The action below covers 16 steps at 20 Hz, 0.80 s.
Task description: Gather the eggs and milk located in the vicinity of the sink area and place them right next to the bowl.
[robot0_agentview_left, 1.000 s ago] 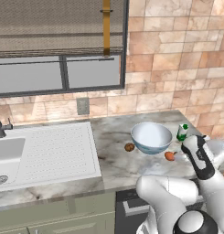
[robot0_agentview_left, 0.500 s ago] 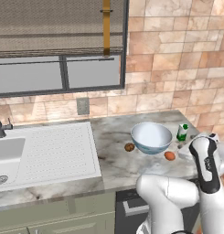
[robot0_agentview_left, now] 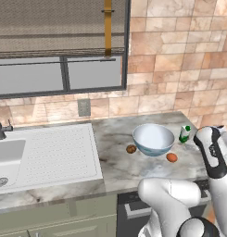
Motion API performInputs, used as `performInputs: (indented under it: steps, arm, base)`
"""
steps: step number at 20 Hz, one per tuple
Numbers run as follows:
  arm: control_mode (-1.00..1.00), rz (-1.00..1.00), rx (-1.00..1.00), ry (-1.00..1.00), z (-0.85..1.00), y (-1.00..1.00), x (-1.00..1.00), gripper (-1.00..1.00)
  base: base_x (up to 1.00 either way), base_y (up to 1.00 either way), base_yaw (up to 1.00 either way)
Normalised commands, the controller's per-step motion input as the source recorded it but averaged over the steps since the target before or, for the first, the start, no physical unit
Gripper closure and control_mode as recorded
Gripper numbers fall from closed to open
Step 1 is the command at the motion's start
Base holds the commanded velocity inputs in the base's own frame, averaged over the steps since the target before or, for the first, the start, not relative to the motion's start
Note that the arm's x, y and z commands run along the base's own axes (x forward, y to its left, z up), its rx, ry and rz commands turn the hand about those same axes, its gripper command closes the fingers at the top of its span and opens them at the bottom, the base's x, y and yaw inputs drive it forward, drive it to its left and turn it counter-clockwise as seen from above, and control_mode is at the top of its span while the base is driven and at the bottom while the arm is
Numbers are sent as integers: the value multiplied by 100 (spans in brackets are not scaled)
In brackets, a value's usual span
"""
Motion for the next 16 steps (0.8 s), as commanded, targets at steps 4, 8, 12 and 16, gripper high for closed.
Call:
performInputs:
  steps: [4, 8, 12, 16]
  arm:
    - [-100, -10, 0, 38, 35, -45, 30, -100]
    - [-100, -5, 3, 38, 27, -33, 26, -100]
    - [-100, -5, 23, 50, 4, -41, 5, -100]
    - [-100, -14, 27, 46, 0, -27, 2, -100]
  base:
    - [0, 0, 0]
    - [0, 0, 0]
    - [0, 0, 0]
    - [0, 0, 0]
